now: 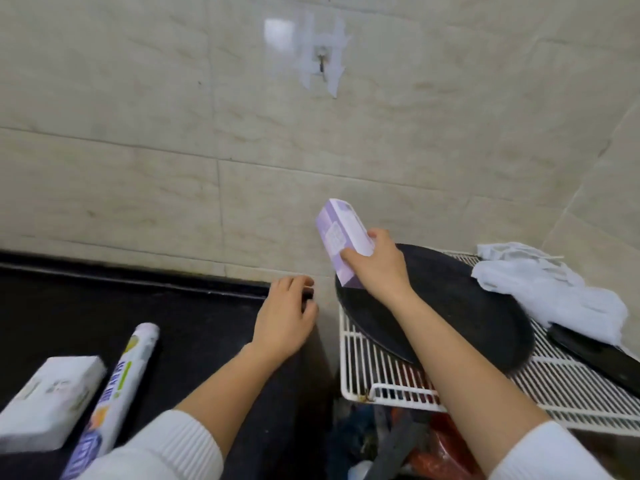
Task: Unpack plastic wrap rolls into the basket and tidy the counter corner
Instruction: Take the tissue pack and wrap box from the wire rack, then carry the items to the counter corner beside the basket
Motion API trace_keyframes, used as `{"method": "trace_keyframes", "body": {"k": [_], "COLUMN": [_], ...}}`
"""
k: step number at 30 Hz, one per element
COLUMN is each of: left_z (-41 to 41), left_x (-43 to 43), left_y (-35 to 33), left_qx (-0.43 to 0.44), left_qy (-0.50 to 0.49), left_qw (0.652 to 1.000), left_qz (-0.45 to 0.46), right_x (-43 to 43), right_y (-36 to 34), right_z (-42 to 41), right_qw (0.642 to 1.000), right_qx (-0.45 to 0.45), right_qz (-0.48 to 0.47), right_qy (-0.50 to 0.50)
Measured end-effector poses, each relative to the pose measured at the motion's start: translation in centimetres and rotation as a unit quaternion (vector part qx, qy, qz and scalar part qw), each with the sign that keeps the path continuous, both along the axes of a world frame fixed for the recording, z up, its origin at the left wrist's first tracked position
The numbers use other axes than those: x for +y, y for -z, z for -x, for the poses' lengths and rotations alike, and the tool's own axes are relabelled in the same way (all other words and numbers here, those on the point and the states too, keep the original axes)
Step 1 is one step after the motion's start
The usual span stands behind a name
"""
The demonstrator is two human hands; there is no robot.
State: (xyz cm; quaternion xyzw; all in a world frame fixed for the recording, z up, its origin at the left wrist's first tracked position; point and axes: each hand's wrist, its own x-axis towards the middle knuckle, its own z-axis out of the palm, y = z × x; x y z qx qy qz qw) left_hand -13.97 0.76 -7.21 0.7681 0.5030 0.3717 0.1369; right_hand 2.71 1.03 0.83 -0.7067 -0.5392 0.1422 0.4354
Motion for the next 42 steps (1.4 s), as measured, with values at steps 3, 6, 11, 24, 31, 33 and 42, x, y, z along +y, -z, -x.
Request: {"method": "trace_keyframes", "body": {"k": [3,6,11,24,31,33,42], "left_z": [7.9,15.9,29.9,45.4,46.4,46.0,39.6], "left_x": [0.0,-0.5,-2.5,-6.8,-3.2,-0.8,0.7], "left_y": [1.9,4.0,9.0,20.0,18.3,16.6,16.1], "left_qx": [0.004,-0.018,-0.058,0.043,0.027,-0.061,0.062], "left_qy": [-0.079,-0.158,-0.244,-0.247,-0.289,-0.302,-0.137], "left_qw": [0.997,0.987,0.967,0.911,0.910,0.893,0.899], "left_qz": [0.011,0.022,0.043,0.327,0.296,0.329,0.412], "right_x": [1.5,1.9,0.8,-5.5,-2.4,-1.2,-0.3], "right_y": [2.0,6.0,13.8,25.1,22.0,21.0,24.1], "right_z": [7.4,14.9,25.0,35.6,36.6,37.6,41.7], "right_qw": [0.999,0.994,0.981,0.934,0.959,0.977,0.939], "right_qx": [0.019,0.028,0.005,-0.133,-0.183,-0.150,0.001], "right_qz": [0.010,0.057,0.169,0.331,0.201,0.148,0.344], "right_qy": [-0.049,-0.093,-0.091,0.034,0.075,0.044,-0.026]}}
